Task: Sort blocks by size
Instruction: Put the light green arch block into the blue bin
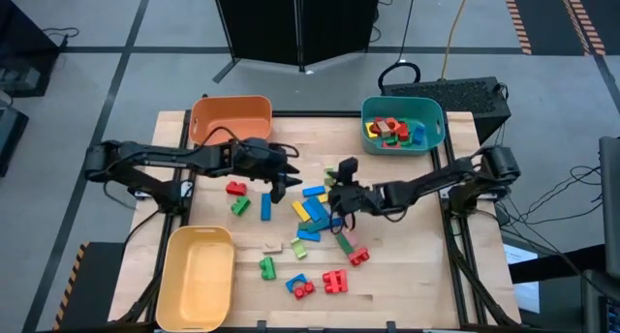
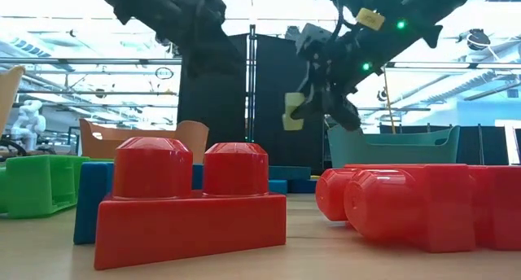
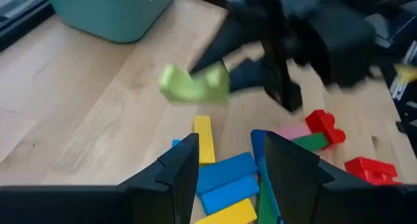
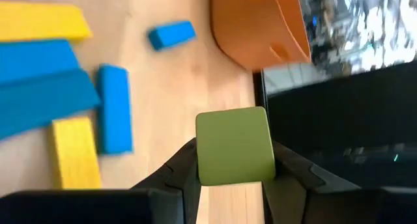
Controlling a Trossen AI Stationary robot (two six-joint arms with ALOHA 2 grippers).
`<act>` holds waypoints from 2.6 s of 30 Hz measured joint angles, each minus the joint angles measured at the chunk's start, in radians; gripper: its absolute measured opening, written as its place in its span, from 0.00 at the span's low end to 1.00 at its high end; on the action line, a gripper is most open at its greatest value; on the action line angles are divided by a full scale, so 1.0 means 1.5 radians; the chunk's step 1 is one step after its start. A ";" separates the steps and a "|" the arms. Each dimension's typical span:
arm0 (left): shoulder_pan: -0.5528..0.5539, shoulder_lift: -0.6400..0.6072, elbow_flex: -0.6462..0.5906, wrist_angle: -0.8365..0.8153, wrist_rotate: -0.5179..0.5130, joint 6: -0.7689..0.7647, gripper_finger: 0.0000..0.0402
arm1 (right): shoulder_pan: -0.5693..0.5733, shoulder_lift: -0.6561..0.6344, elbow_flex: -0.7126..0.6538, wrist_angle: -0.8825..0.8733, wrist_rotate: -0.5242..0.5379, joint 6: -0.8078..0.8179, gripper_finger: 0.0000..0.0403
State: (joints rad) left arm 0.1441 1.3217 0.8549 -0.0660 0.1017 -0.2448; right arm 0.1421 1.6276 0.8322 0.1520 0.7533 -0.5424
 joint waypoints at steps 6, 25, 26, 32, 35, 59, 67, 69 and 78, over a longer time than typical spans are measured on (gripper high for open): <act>-0.033 -0.026 -0.023 -0.029 -0.053 0.010 0.41 | -0.035 -0.101 -0.042 -0.036 -0.002 0.050 0.30; -0.167 -0.026 -0.053 -0.030 -0.184 -0.026 0.41 | -0.231 -0.421 -0.144 -0.232 -0.040 0.192 0.31; -0.173 -0.023 -0.053 -0.032 -0.190 -0.026 0.41 | -0.248 -0.425 -0.146 -0.238 -0.048 0.196 0.31; -0.195 -0.005 -0.053 -0.032 -0.214 -0.026 0.41 | -0.376 -0.435 -0.175 -0.236 -0.159 0.199 0.31; -0.199 0.006 -0.053 -0.031 -0.215 -0.031 0.41 | -0.447 -0.430 -0.184 -0.235 -0.229 0.210 0.31; -0.199 0.087 -0.053 -0.034 -0.246 -0.060 0.41 | -0.747 -0.225 -0.201 -0.083 -0.448 0.265 0.38; -0.204 0.087 -0.053 -0.033 -0.241 -0.067 0.41 | -0.759 -0.266 -0.201 -0.078 -0.450 0.274 0.52; -0.206 0.087 -0.053 -0.032 -0.240 -0.076 0.41 | -0.759 -0.282 -0.201 -0.079 -0.451 0.280 0.55; -0.223 0.087 -0.053 -0.032 -0.229 -0.080 0.41 | -0.756 -0.350 -0.201 -0.122 -0.533 0.341 0.59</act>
State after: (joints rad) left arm -0.1908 1.4517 0.7757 -0.1143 -0.2422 -0.3641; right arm -0.9920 1.1023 0.5301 -0.0314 -0.0457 -0.0314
